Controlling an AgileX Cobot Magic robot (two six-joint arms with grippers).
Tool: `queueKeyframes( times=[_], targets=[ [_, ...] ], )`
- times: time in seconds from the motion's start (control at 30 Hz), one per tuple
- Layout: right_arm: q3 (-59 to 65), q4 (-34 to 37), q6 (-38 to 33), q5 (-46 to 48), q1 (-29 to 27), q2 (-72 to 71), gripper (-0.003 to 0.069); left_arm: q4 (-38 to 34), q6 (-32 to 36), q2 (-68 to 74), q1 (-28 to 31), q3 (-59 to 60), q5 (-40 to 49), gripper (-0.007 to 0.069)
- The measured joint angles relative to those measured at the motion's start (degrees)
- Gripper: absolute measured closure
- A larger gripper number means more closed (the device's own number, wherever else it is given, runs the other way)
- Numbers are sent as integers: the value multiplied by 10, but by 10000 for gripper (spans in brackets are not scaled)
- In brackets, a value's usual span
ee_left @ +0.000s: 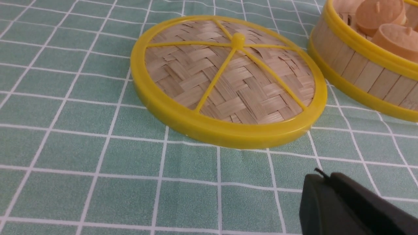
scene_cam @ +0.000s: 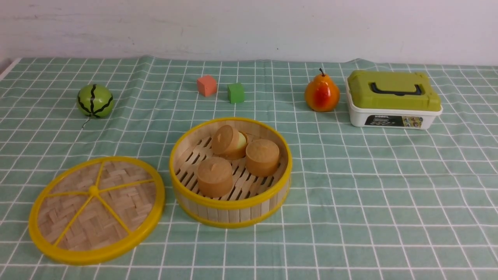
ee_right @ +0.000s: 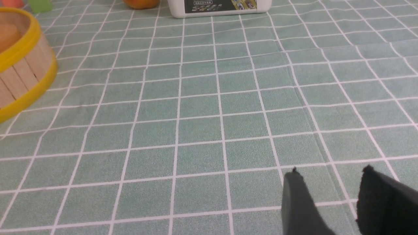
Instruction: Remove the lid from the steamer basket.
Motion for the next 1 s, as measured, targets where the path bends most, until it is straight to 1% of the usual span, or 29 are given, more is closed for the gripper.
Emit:
queueKeyframes(
  times=[1.0],
  targets=[
    [0,0,0,0,0,0,418,1,-2,0,0,0,0,594]
  ],
)
